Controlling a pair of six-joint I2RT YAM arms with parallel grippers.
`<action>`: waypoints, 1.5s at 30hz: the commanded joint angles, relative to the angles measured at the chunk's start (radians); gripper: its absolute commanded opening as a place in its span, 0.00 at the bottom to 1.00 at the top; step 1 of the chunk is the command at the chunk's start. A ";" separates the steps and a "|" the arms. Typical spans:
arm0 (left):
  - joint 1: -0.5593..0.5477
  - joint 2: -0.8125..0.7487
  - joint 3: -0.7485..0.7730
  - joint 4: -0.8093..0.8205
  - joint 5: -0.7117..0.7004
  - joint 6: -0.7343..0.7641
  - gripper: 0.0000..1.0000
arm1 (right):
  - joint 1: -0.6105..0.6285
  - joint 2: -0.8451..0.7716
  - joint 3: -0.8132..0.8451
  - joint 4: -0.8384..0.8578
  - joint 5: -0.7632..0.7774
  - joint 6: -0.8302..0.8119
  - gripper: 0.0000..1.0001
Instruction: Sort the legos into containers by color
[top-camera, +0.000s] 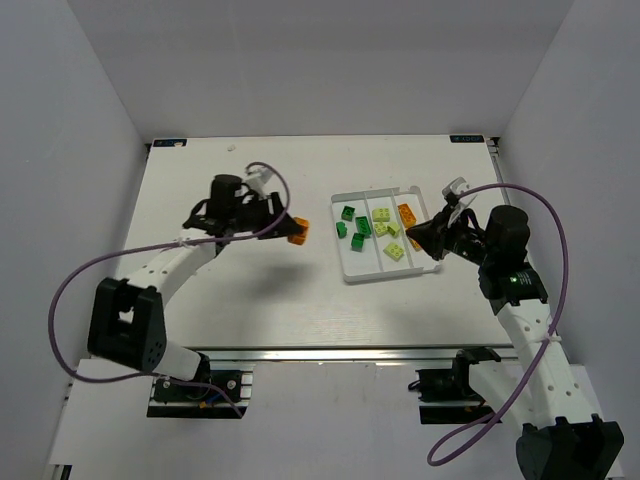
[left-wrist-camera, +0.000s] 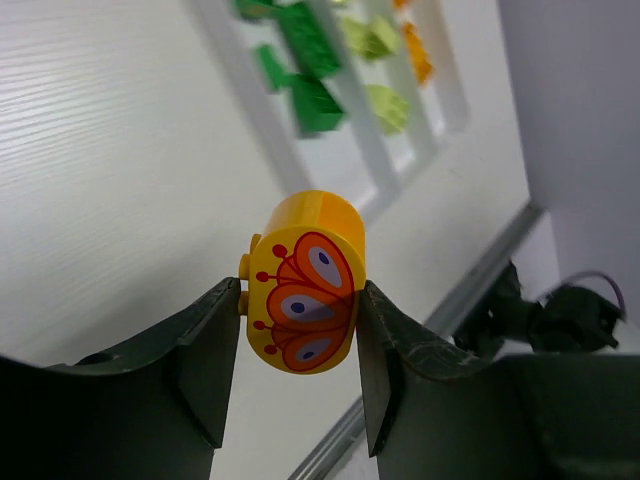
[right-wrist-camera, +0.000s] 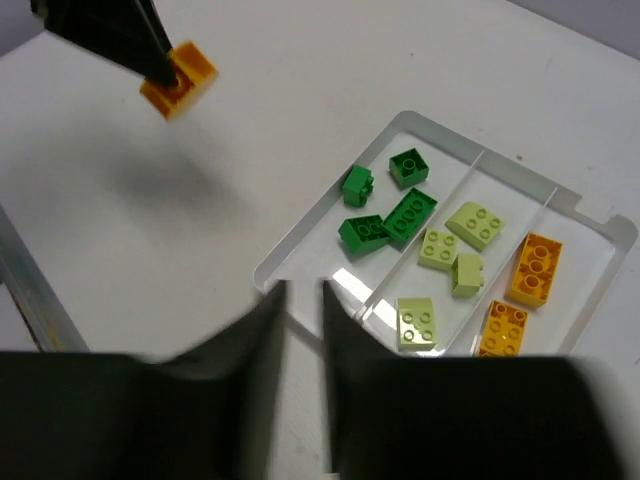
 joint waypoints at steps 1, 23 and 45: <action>-0.150 0.100 0.097 0.157 0.123 -0.081 0.22 | -0.010 -0.024 -0.004 0.058 0.095 0.027 0.03; -0.532 1.099 1.200 0.280 -0.190 -0.340 0.40 | -0.072 -0.057 -0.036 0.114 0.253 0.056 0.00; -0.480 0.523 0.813 0.052 -0.423 -0.097 0.14 | -0.153 -0.049 -0.070 0.139 0.137 0.046 0.79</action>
